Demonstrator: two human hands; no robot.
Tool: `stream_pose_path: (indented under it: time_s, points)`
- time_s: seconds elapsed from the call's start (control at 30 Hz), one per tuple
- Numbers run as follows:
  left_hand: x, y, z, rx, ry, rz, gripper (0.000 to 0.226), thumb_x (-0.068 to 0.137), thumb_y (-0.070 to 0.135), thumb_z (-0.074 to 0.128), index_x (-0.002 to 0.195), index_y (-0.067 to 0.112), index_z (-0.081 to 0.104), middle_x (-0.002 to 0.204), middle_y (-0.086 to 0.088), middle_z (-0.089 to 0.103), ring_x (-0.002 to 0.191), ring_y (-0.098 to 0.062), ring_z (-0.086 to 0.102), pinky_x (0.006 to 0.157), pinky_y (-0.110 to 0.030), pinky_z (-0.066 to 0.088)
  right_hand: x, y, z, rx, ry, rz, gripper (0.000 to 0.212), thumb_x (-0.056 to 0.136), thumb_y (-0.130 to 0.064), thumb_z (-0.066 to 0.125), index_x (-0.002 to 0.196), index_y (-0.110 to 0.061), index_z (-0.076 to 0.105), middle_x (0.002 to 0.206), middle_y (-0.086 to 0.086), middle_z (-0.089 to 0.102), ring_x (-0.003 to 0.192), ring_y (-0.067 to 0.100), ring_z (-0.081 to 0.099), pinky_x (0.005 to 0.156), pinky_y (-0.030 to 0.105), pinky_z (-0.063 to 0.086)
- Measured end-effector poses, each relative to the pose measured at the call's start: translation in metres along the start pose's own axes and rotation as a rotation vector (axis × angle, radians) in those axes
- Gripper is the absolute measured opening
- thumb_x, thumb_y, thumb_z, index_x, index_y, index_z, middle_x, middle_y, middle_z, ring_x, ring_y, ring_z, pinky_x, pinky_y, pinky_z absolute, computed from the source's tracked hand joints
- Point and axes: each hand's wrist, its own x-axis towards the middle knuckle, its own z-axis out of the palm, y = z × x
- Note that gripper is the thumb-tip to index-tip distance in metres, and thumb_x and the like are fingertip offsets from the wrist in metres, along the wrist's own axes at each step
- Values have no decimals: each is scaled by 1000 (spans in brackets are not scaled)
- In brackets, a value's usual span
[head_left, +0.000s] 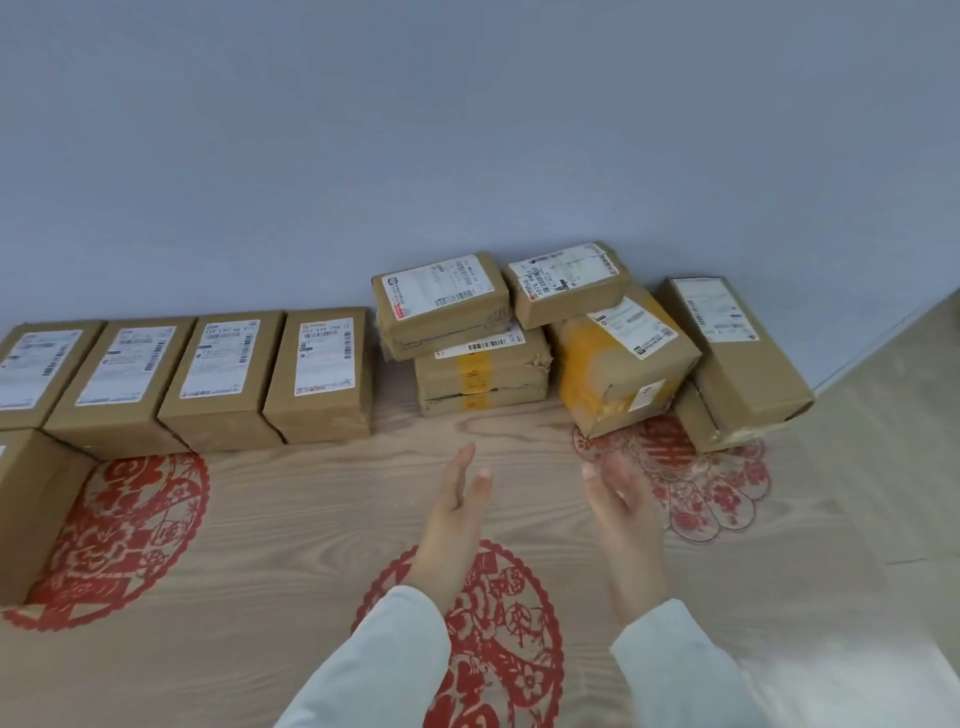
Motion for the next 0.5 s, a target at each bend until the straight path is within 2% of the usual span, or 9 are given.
stream_pose_path:
  time_s: [0.13,0.17,0.23,0.3,0.4,0.47,0.5]
  points:
    - [27,12,39,-29,60,-15,47,100,33,41,146,29,32,155,7,27,142,-11,24,101,-18,19,55,-7,-30,-5,21,-20,57,84,-37,68,135,-26,45,138,-8,49,125,9,45,109,41,37]
    - [35,17,47,-24,87,-21,48,100,33,41,146,29,32,154,7,28,141,-11,25,100,-17,20,70,-10,-35,-13,-10,-47,54,83,-38,69,132,-28,47,137,-9,49,125,7,46,107,38,38]
    - [54,29,63,-8,131,-15,49,99,35,41,147,30,29,153,6,30,138,-8,29,98,-17,21,104,-18,-43,-25,-81,-94,62,83,-42,69,137,-22,46,137,-9,49,126,6,46,99,22,40]
    - [76,42,75,-23,164,18,52,99,37,42,148,30,27,153,8,30,133,-3,30,97,-16,22,136,-29,-44,-32,-88,-131,63,83,-40,69,137,-20,45,136,-7,51,124,7,47,89,11,40]
    - [106,62,86,-76,209,76,52,99,35,42,149,29,27,154,12,28,138,-4,26,101,-16,21,168,-49,-40,-113,-27,-180,50,84,-38,68,129,-24,50,130,-12,54,113,6,52,86,18,42]
    - [127,71,92,-86,255,102,51,100,34,43,148,29,27,154,12,28,140,-5,26,103,-18,21,183,-62,-42,-260,12,-237,49,85,-41,66,127,-25,49,122,-13,54,102,5,53,75,16,40]
    - [136,74,94,-82,280,114,51,100,33,43,148,28,27,153,12,29,140,-5,26,103,-18,22,189,-67,-43,-299,26,-273,49,85,-42,65,128,-25,48,120,-11,54,101,6,52,76,18,41]
